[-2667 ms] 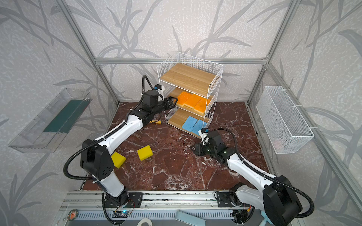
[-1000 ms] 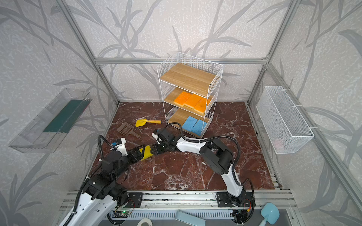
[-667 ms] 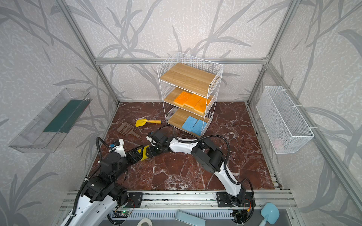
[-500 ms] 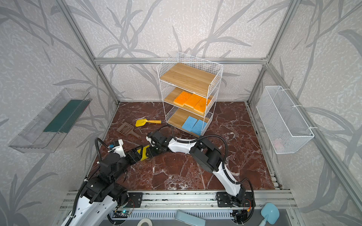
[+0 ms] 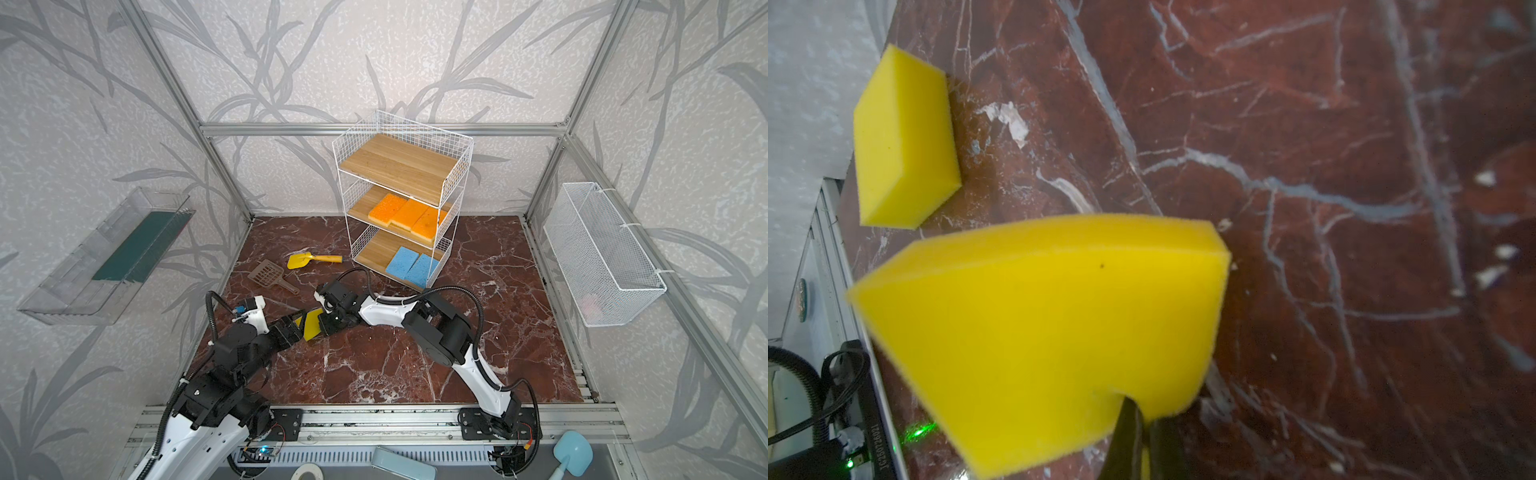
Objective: Place and organize the cleaning sponges onto the shelf
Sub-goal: 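Bring the bright yellow sponge toward the left gripper while the left gripper reaches for it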
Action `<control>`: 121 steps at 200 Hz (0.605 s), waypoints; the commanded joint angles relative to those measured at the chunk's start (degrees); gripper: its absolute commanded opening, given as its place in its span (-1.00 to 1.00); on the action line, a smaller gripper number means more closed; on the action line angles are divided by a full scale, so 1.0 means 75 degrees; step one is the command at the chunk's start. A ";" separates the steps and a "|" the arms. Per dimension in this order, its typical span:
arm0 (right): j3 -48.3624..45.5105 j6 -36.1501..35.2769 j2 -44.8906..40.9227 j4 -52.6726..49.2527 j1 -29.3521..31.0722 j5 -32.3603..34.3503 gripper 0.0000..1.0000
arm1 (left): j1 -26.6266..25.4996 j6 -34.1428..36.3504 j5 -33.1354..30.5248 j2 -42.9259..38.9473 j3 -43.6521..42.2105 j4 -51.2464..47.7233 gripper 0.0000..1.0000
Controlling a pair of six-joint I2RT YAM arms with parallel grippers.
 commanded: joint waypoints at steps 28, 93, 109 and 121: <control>-0.1449 -0.0102 -0.1589 0.0167 -0.0506 0.0130 -0.96 | 0.0035 0.0036 0.1064 0.1369 0.0326 0.0915 0.69; -0.3740 -0.0269 -0.4323 0.0476 -0.1370 0.0195 -0.96 | -0.0157 0.0188 0.2098 0.3288 0.0874 0.2402 0.65; -0.4076 -0.0344 -0.4911 0.0380 -0.1506 0.0211 -0.95 | -0.0391 0.0126 0.2459 0.3678 0.0907 0.3216 0.65; -0.4260 -0.0345 -0.5286 0.0329 -0.1637 0.0190 -0.95 | -0.0564 0.0165 0.2679 0.4080 0.1081 0.3486 0.65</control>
